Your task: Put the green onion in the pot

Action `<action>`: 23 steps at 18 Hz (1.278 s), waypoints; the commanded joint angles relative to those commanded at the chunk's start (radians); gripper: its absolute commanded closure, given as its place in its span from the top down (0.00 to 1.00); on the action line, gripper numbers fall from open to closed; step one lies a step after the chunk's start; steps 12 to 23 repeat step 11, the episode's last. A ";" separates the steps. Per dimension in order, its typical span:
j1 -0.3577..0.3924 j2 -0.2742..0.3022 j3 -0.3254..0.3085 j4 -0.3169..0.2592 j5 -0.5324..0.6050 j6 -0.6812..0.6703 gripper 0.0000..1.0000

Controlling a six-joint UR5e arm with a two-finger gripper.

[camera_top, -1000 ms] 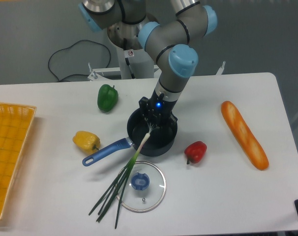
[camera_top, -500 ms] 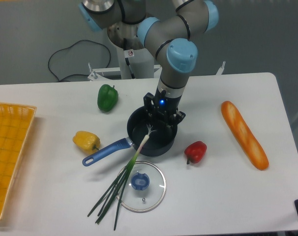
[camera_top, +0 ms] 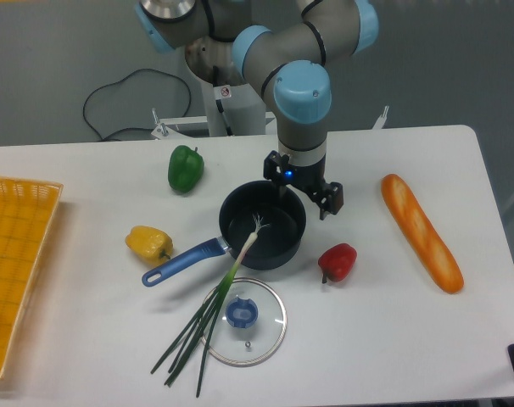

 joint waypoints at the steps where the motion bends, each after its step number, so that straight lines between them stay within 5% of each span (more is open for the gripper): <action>1: 0.000 -0.002 0.015 -0.018 0.021 0.006 1.00; 5: 0.000 -0.008 0.062 -0.126 0.016 0.055 1.00; 23: 0.006 -0.015 0.075 -0.126 -0.027 0.115 1.00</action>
